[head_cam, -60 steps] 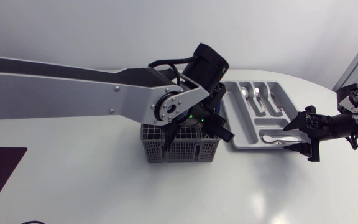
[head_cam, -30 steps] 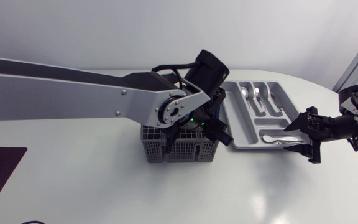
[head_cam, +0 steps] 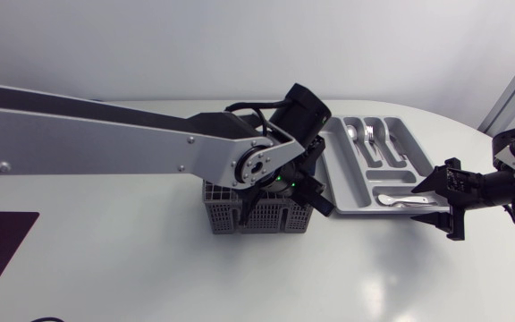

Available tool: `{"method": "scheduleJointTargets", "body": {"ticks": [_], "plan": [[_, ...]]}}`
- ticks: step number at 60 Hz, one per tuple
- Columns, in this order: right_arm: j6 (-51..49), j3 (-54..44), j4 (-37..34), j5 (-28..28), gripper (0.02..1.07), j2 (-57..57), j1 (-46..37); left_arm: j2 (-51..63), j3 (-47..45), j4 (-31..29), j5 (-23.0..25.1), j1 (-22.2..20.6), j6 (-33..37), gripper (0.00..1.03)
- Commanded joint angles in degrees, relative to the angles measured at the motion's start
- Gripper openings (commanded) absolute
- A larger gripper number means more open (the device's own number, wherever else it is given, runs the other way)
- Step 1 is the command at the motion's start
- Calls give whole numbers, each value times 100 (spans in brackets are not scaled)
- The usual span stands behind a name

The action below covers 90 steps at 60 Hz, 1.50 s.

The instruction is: Unload the cutlery basket into the drawer organizer.

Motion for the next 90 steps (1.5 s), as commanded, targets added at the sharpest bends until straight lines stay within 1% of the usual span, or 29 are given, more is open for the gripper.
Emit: {"method": "scheduleJointTargets", "body": {"ticks": [1, 18, 40, 50, 70, 77, 90], "plan": [[-88, -122, -32, -61, 86, -133, -45, 137, 137, -25, 30, 60, -166, 7], [-88, -140, -49, -79, 86, -168, -45, -3, -3, -25, 83, 130, -166, 6], [-88, -201, -84, -79, 86, -300, -37, -601, -126, -25, 426, 165, -201, 6], [-97, -201, -93, -70, 86, -317, -37, -689, -197, 1, 478, 157, -166, 6], [-97, -254, -93, -70, 86, -335, -37, -785, -293, 89, 540, 95, -122, 6], [-106, -254, -93, -70, 86, -326, -37, -785, -328, 150, 628, 16, -69, 6], [-132, -298, -93, -70, 86, -361, -45, -821, -293, 238, 628, -125, 36, 6]]}}
